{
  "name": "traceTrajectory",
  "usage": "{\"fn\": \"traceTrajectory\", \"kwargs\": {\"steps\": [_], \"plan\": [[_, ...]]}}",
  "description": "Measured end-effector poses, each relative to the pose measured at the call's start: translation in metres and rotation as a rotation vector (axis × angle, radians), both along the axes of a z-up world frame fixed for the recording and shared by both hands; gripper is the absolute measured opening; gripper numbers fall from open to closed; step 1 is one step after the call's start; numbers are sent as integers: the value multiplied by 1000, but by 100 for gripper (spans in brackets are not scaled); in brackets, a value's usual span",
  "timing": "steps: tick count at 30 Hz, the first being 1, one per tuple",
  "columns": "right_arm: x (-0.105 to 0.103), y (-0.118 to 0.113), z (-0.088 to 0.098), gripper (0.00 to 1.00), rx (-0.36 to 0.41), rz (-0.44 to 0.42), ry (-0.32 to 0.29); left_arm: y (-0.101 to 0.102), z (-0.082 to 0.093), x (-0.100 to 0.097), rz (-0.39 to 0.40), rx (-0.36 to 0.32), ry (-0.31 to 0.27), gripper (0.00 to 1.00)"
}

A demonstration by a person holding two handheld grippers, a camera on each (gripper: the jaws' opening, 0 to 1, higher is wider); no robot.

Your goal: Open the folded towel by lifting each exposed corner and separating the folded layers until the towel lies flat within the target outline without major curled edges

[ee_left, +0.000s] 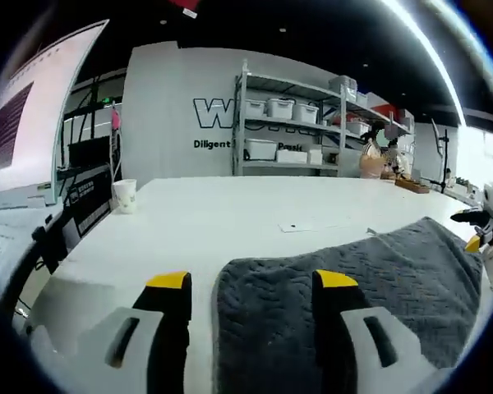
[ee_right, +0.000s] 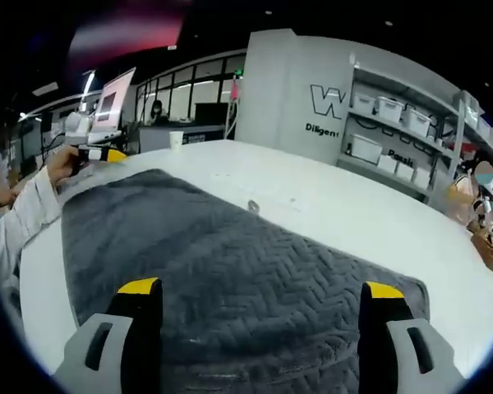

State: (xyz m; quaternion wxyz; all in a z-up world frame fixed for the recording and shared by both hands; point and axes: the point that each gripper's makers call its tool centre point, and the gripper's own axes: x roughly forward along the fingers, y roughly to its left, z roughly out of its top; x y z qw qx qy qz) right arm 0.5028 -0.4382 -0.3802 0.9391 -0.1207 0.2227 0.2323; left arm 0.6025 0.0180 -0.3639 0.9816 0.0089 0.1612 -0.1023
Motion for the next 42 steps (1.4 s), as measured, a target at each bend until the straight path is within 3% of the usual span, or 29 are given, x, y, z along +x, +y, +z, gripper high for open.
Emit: {"fn": "traceTrajectory", "kwargs": {"steps": [5, 10, 16, 19, 23, 26, 28, 33, 42], "plan": [[-1, 5, 1, 99, -5, 16, -7, 17, -12, 23, 50, -32, 17, 48], [0, 6, -1, 99, -10, 19, -4, 23, -24, 43, 70, -35, 45, 30], [1, 8, -2, 99, -13, 20, -4, 9, -37, 58, 34, -99, 95, 30], [2, 9, -5, 99, -20, 24, 4, 12, -41, 70, 69, -130, 88, 27], [2, 10, -7, 99, -18, 27, 7, 20, -48, 77, 107, -122, 77, 16], [3, 8, -7, 99, -20, 23, 8, 15, -58, 78, 69, -90, 92, 19], [4, 8, -8, 99, -20, 21, 8, 12, -64, 77, 61, -116, 104, 23], [5, 7, -10, 99, -20, 21, 14, 9, -70, 79, 46, -110, 117, 17], [5, 7, -14, 98, -28, 23, 28, -4, -70, 78, -25, 27, 109, 13]]}}
